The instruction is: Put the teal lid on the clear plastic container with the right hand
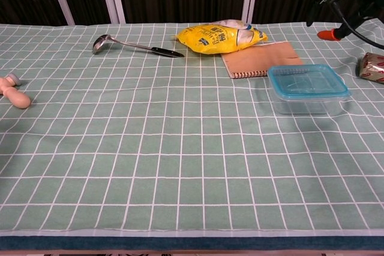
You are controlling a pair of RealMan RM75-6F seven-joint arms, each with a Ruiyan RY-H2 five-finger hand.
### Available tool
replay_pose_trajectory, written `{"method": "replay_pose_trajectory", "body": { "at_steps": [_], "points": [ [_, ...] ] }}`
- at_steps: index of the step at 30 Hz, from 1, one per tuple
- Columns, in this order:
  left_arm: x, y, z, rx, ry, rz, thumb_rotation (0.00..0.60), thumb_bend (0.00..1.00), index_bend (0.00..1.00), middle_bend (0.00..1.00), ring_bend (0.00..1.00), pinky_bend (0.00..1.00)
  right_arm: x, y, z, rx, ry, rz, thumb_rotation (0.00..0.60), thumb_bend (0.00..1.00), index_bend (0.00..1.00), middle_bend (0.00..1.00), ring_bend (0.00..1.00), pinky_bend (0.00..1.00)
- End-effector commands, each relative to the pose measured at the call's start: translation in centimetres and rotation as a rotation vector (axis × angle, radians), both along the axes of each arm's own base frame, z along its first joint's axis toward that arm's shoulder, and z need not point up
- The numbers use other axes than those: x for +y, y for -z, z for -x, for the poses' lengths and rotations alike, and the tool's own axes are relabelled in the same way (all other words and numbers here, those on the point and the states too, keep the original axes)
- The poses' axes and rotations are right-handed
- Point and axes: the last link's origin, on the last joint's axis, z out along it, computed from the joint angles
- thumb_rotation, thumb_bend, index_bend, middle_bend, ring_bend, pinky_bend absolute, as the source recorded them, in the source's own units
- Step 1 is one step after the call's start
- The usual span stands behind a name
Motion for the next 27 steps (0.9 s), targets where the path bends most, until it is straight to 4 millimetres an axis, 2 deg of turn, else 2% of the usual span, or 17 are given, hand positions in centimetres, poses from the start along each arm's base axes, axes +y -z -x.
{"method": "replay_pose_trajectory", "body": {
  "at_steps": [1,10,27],
  "points": [
    [0.0,-0.1,0.0,-0.001,-0.002,-0.002,0.6,0.36,0.14,0.0,0.0,0.0,-1.4,0.4,-0.2,-0.012,0.015,0.014,0.6,0.47,0.47,0.25,0.0,0.0],
    [0.2,-0.1,0.2,-0.004,-0.013,-0.001,0.6,0.36,0.14,0.0,0.0,0.0,-3.5,1.3,0.6,0.009,0.053,0.017,0.6,0.47,0.49,0.19,0.0,0.0],
    [0.3,0.0,0.2,-0.001,-0.019,0.001,0.6,0.36,0.14,0.0,0.0,0.0,-4.2,2.5,2.8,0.012,0.099,0.01,0.6,0.47,0.61,0.18,0.0,0.0]
  ]
}}
